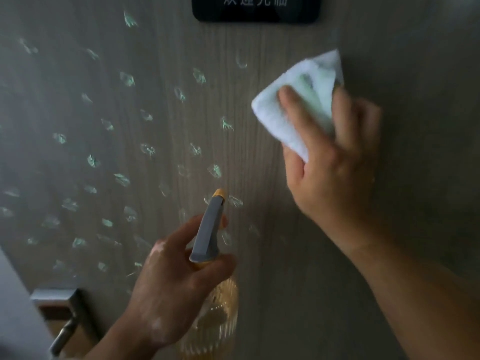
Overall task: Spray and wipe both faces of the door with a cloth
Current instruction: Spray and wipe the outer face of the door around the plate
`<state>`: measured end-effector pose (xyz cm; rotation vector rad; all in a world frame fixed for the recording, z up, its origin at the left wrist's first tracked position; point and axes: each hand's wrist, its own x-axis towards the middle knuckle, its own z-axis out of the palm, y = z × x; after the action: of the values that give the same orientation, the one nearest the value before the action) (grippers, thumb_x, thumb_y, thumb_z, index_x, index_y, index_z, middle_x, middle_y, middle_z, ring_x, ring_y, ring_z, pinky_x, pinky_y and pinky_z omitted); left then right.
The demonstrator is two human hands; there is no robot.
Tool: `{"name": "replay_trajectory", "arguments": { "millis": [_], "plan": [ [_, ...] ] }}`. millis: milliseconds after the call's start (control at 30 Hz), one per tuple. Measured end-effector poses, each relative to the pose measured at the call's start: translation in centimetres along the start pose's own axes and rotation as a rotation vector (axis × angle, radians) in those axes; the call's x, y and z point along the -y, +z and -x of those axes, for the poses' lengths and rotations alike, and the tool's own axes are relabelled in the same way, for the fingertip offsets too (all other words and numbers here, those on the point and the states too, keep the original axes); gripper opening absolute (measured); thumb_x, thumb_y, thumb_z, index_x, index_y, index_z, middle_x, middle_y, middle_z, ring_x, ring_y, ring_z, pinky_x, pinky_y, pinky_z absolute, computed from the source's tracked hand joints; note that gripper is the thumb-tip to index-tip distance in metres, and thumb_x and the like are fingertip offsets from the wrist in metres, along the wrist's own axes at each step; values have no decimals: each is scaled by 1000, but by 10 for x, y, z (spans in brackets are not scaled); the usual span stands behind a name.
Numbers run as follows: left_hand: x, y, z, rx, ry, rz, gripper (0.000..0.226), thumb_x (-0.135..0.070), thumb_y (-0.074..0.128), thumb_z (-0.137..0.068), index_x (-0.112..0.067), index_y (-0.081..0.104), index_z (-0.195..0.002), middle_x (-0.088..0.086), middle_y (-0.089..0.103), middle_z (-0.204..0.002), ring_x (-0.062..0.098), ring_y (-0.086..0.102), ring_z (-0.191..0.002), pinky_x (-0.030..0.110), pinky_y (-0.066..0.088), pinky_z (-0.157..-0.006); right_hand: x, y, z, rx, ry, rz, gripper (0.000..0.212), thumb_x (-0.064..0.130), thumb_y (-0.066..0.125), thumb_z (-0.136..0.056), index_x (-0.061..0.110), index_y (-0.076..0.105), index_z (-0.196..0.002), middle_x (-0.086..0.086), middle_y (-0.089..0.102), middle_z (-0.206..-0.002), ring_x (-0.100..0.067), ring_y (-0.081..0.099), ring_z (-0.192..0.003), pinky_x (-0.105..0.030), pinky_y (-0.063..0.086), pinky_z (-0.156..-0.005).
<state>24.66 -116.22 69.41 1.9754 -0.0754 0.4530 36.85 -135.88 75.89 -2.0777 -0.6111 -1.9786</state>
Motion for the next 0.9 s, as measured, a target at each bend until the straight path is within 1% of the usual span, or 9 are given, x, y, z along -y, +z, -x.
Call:
{"name": "replay_trajectory", "arguments": {
  "millis": [133,200,267,333,467,533,633,767,900],
  "plan": [
    [5,6,6,-25,-19,9,48,-42,75,-57,-43,69,-105,7,72,-79,30,68,-64,44,58,-62,8,3,104,162,-165,-25,47,29,60,-99,35,58,-146,-9,45,-142,-39,46,-111,-50,43,-89],
    [5,11,11,-18,-23,1,42,-37,75,-60,-42,69,-101,9,70,-74,26,65,-58,37,55,-55,14,4,165,268,-264,-46,43,32,56,-102,39,58,-145,-7,47,-142,-38,49,-110,-50,48,-82],
    [6,14,15,-4,-21,-16,39,-36,74,-63,-42,68,-101,9,69,-75,22,64,-54,35,53,-52,16,4,207,348,-336,-91,39,34,51,-105,41,60,-142,-2,50,-143,-34,52,-110,-49,50,-81],
    [8,17,20,-19,-27,-26,40,-37,73,-63,-44,68,-101,9,71,-82,25,65,-60,35,54,-53,12,4,227,398,-431,-114,41,34,50,-103,42,59,-142,2,50,-145,-31,52,-110,-48,48,-84],
    [12,26,34,-33,-30,-36,39,-37,78,-65,-45,67,-102,1,70,-88,24,66,-68,24,54,-53,-2,4,224,456,-555,-112,51,32,56,-96,40,53,-146,1,45,-150,-28,50,-114,-48,50,-84],
    [13,28,41,-20,-39,-14,36,-27,84,-74,-43,68,-102,3,70,-87,28,66,-70,25,55,-54,-1,2,208,384,-489,-109,54,26,61,-94,40,55,-146,-1,45,-150,-30,52,-112,-48,49,-83],
    [17,23,46,-19,-55,-40,36,-18,82,-79,-39,69,-104,1,71,-85,31,65,-68,22,54,-53,0,3,145,217,-277,-77,48,24,60,-98,37,59,-144,-9,49,-145,-37,51,-108,-49,45,-83],
    [16,14,50,9,-84,-25,41,-20,79,-80,-39,65,-113,-17,72,-89,17,69,-72,16,56,-57,-7,0,42,49,-39,-59,47,26,60,-100,31,58,-147,-19,55,-143,-39,46,-110,-51,43,-91],
    [18,7,53,-9,-92,-22,38,-24,81,-80,-38,66,-113,-18,71,-94,23,68,-77,19,56,-57,0,0,12,-9,113,-17,50,26,60,-100,32,54,-149,-16,52,-147,-43,50,-114,-49,41,-96]
  ]
}}
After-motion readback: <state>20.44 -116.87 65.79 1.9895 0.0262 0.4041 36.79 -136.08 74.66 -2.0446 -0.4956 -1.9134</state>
